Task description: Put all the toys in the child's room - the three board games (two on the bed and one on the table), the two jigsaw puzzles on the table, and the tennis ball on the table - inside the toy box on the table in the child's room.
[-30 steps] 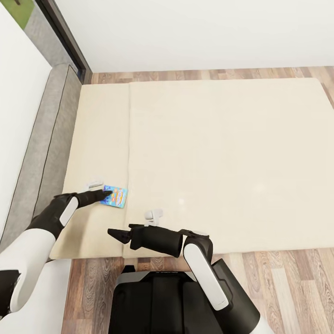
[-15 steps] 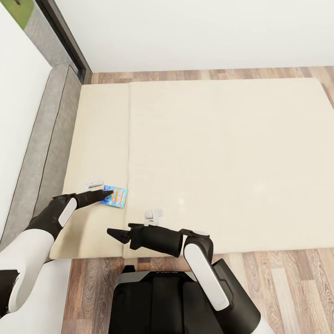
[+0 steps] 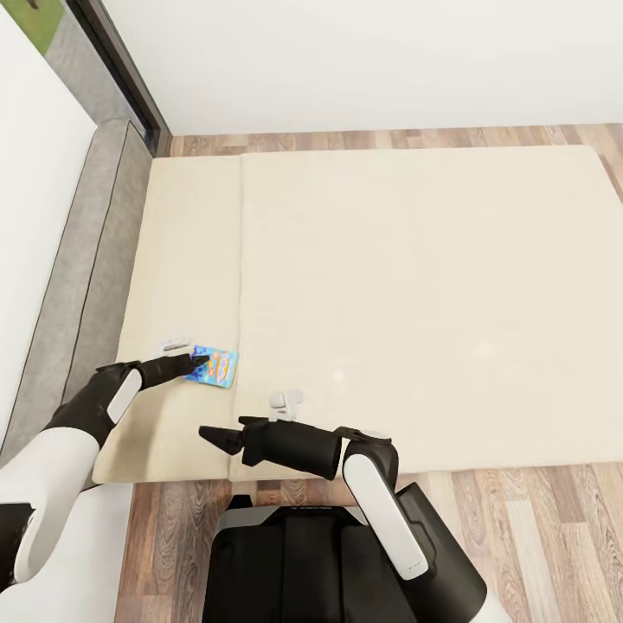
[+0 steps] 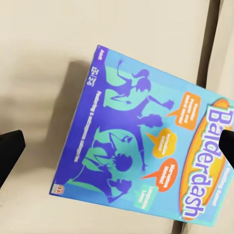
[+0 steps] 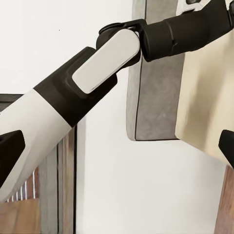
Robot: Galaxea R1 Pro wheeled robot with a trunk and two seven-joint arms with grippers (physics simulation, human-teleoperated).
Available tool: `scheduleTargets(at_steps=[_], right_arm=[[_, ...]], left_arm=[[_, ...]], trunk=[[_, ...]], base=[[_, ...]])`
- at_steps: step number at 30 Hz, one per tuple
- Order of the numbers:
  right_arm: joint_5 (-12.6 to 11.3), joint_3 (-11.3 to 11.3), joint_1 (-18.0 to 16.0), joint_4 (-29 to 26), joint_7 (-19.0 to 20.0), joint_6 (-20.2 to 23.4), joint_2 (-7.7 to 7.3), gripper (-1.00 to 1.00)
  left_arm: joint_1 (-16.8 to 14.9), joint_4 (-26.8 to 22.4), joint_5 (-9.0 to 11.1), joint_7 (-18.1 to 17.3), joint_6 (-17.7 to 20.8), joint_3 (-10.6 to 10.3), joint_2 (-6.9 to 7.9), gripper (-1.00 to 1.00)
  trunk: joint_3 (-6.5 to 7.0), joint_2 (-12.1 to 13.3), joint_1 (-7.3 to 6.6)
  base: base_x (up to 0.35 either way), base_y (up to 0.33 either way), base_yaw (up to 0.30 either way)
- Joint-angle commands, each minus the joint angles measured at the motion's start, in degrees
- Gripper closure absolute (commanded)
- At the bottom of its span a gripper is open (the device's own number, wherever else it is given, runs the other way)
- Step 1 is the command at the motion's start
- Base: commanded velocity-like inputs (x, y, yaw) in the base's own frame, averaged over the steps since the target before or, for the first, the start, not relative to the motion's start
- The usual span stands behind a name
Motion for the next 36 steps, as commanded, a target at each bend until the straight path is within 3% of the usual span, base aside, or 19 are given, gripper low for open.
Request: scheduleTargets(at_steps=[1,9,18,36], right_arm=[[0.1,-0.1,0.0,0.0,0.2,0.4,0.03,-1.0],[-0.5,0.0,0.0,-0.7,0.8,1.5,-0.04,-1.0],[-0.6,-0.5,0.0,-0.9,3.9,2.6,-0.04,-1.0],[-0.9,-2.1,0.0,-0.9,6.8,2.7,-0.06,-1.0]], left_arm=[[0.0,-0.1,0.5,0.1,0.3,-0.2,0.13,-1.0],[-0.3,-0.1,0.5,0.1,0.3,0.0,0.4,-1.0],[-0.5,-0.1,0.5,0.1,0.4,0.1,1.7,-1.0],[-0.5,-0.1,0.6,0.1,-1.6,-0.6,1.35,-1.0]], trunk=[[-0.06,-0.1,0.03],[-0.22,-0.1,0.03],[-0.78,-0.1,0.03],[-2.35,-0.1,0.03]], base=[[0.0,0.0,0.0],[0.0,0.0,0.0],[0.0,0.0,0.008],[0.0,0.0,0.056]])
